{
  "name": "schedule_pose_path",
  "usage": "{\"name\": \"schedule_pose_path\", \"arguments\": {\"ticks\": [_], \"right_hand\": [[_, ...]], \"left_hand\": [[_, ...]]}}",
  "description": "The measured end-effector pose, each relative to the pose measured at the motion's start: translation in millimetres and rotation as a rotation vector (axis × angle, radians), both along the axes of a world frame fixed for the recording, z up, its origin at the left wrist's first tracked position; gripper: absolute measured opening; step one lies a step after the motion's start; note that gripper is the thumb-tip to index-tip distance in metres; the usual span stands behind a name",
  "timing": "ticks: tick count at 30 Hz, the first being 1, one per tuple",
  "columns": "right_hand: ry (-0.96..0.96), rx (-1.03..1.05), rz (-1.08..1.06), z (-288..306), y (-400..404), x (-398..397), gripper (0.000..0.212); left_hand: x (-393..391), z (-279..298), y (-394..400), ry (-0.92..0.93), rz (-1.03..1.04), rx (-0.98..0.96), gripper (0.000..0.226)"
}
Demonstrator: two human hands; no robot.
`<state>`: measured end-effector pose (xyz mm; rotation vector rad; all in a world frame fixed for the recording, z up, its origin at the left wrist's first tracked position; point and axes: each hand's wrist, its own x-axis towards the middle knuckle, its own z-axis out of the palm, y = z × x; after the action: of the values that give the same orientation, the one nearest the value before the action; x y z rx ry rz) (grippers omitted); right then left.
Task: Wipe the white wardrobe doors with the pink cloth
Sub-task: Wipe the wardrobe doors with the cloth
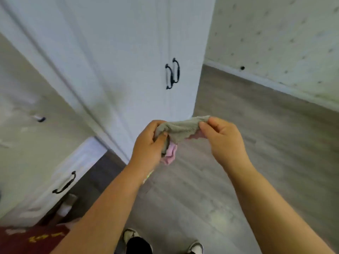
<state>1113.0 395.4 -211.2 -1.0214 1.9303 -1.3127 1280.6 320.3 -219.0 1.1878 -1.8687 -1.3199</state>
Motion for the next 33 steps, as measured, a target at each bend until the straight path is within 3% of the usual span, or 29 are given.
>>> {"name": "schedule_pose_path", "arguments": {"ticks": [2, 5, 8, 11, 14, 16, 17, 22, 24, 26, 29, 33], "right_hand": [[0.014, -0.015, -0.107, 0, 27, -42, 0.025], [-0.184, -0.057, -0.362, 9, 84, -114, 0.031], [-0.128, -0.041, -0.480, 13, 123, -162, 0.039], [-0.234, -0.125, -0.584, 18, 154, -206, 0.044], [-0.549, -0.214, -0.712, 19, 174, -249, 0.041], [-0.842, -0.311, -0.740, 24, 188, -288, 0.036], [-0.892, -0.329, -0.726, 26, 194, -310, 0.035], [-0.469, -0.096, -0.700, 30, 215, -414, 0.018], [-0.248, 0.036, -0.720, 31, 221, -447, 0.016], [-0.014, 0.195, -0.811, 34, 232, -488, 0.018], [0.199, 0.277, -0.918, 49, 253, -537, 0.020], [0.138, 0.117, -1.004, 60, 296, -613, 0.016]], "left_hand": [[-39, -2, 11, -0.047, -0.110, -0.083, 0.026], [-121, -2, 44, -0.138, -0.340, -0.201, 0.039], [-189, 3, 71, -0.180, -0.513, -0.245, 0.038], [-258, 7, 86, -0.191, -0.643, -0.256, 0.037], [-308, 6, 94, -0.116, -0.774, -0.170, 0.033], [-349, 6, 99, 0.024, -0.834, 0.012, 0.035], [-372, 5, 100, 0.094, -0.845, 0.112, 0.045], [-498, 12, 108, 0.185, -1.023, 0.469, 0.056], [-537, 23, 116, 0.203, -1.171, 0.616, 0.050], [-582, 28, 123, 0.180, -1.244, 0.635, 0.033], [-647, 30, 131, 0.059, -1.185, 0.276, 0.023], [-754, 33, 166, -0.021, -1.169, -0.164, 0.031]]}}
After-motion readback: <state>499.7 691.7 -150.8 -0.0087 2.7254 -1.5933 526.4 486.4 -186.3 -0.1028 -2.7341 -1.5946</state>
